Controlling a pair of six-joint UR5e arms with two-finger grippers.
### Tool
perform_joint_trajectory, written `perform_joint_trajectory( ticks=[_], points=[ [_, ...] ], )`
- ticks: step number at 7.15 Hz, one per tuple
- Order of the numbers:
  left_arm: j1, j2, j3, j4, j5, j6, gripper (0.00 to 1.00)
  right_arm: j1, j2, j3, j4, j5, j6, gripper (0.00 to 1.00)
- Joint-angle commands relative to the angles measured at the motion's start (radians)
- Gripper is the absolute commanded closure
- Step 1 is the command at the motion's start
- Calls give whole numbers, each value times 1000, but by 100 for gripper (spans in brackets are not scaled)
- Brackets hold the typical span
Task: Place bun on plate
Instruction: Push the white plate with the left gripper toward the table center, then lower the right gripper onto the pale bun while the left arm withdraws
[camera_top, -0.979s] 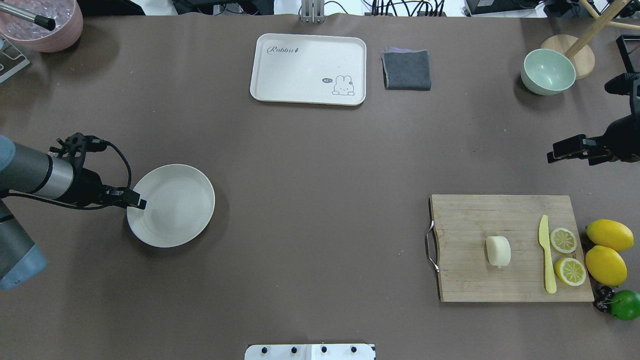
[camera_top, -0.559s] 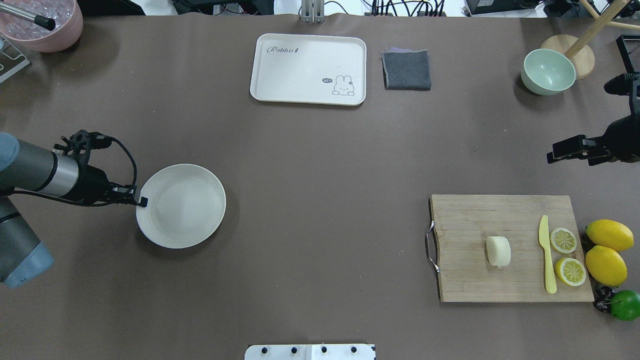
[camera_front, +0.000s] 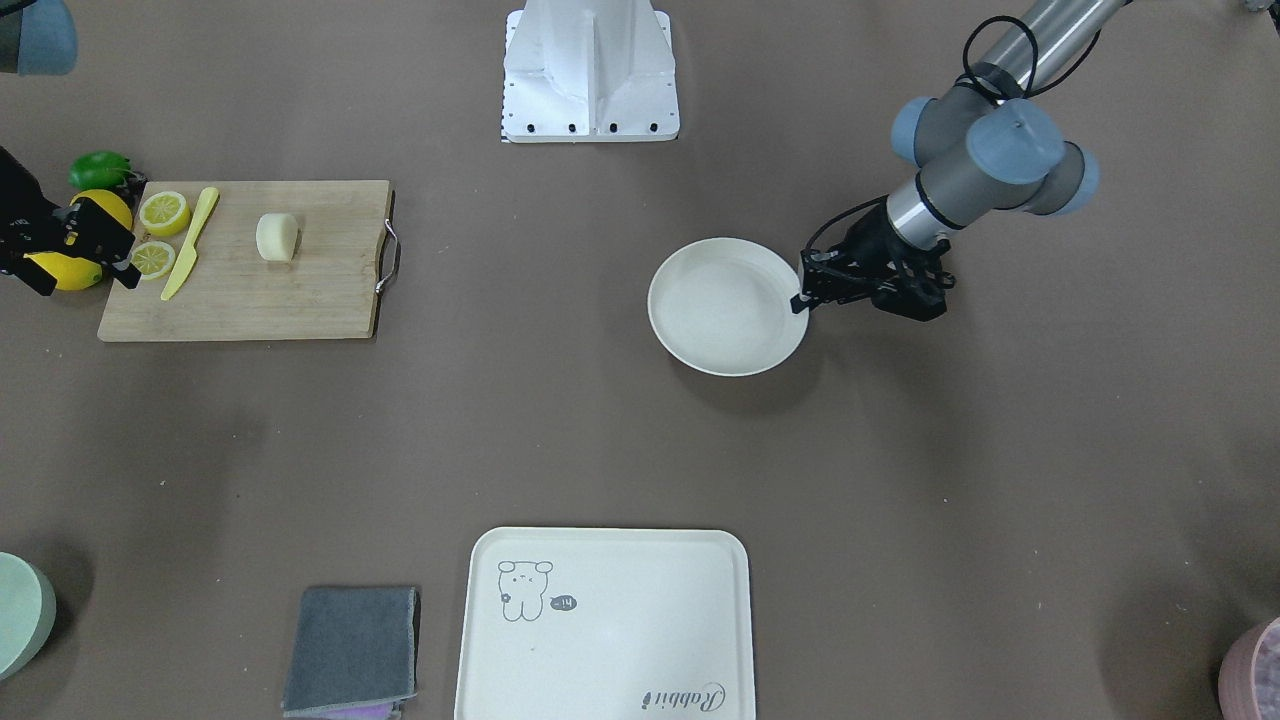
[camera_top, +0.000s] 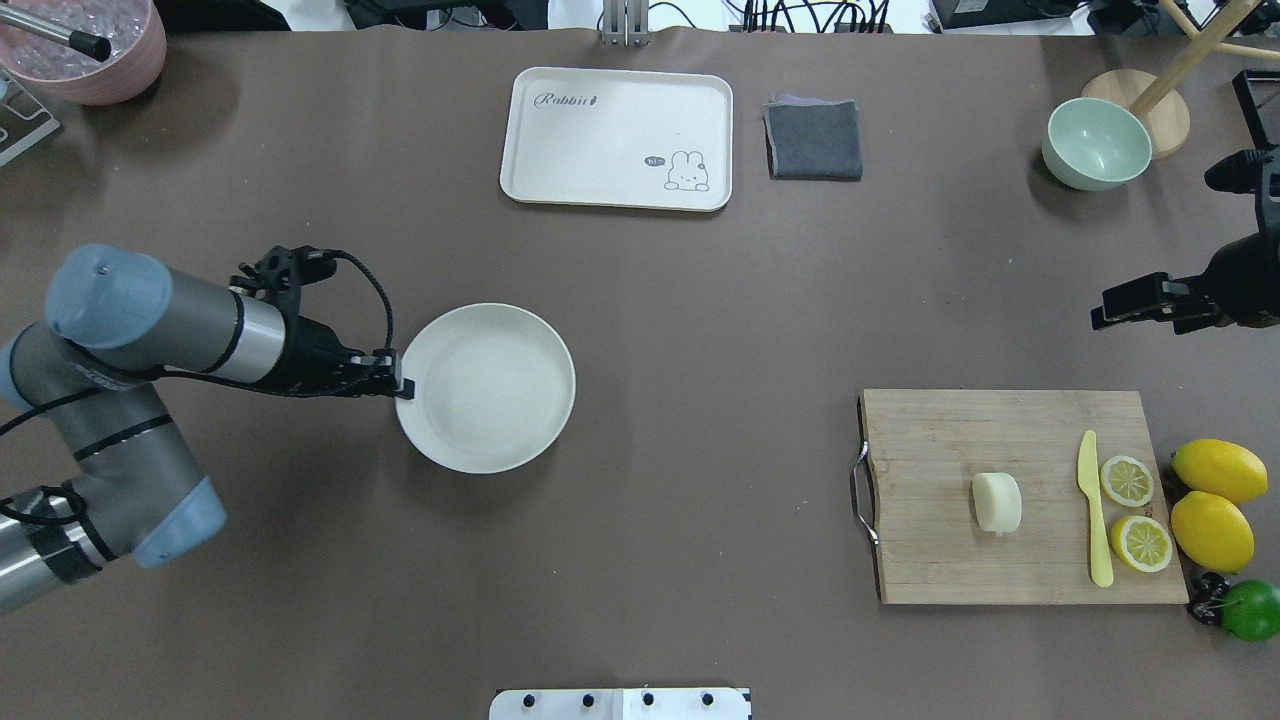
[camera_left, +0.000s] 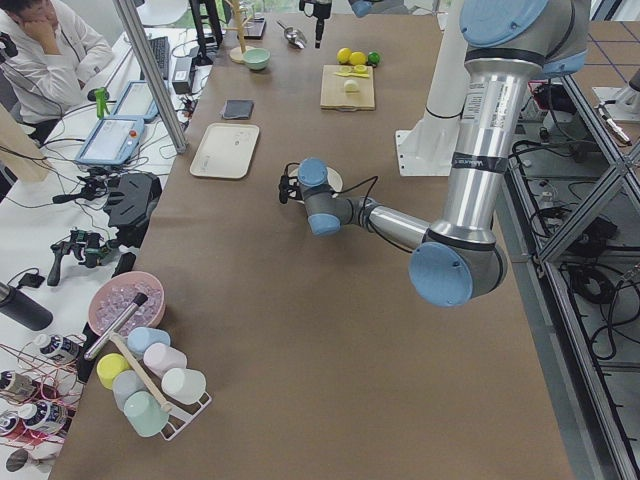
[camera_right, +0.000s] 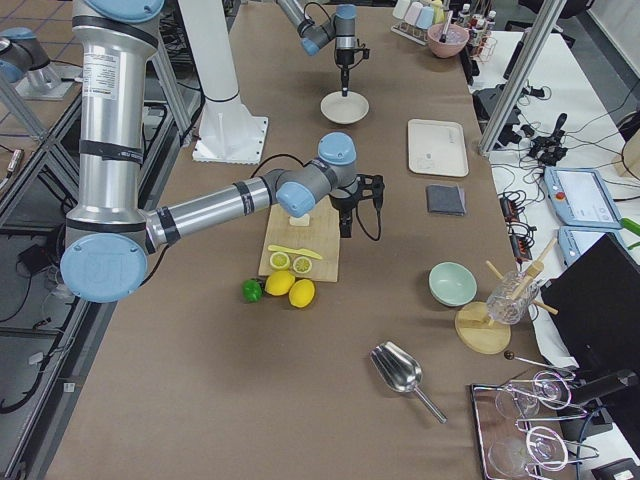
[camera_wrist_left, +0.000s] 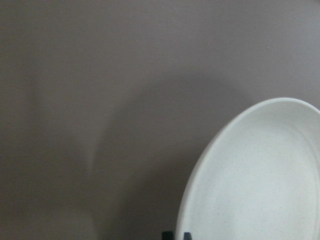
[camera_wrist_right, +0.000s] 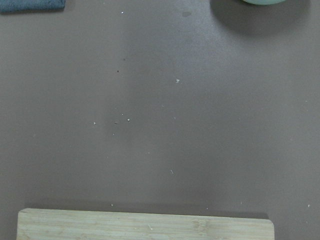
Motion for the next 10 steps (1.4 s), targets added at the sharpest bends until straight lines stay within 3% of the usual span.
perform_joint_trajectory(
  ticks=[1,3,4,5,7,8,10],
  points=[
    [86,-126,0,131,96,-44,100,-8,3,-1,0,-2,0,0],
    [124,-155,7,162,139,-44,100,-17,4,-1,0,-4,2,0],
    [124,-157,7,161,139,-42,84,-34,10,-3,0,-7,27,0],
    [121,-155,4,161,141,-31,3,-62,12,-1,1,-24,59,0],
    [63,-152,-6,164,109,-30,2,-147,35,8,7,-85,215,0],
    [-31,-145,-8,185,11,-15,2,-222,35,32,7,-148,288,0],
    [-249,-105,-11,268,-179,208,2,-359,29,54,7,-267,395,0]
  ],
)
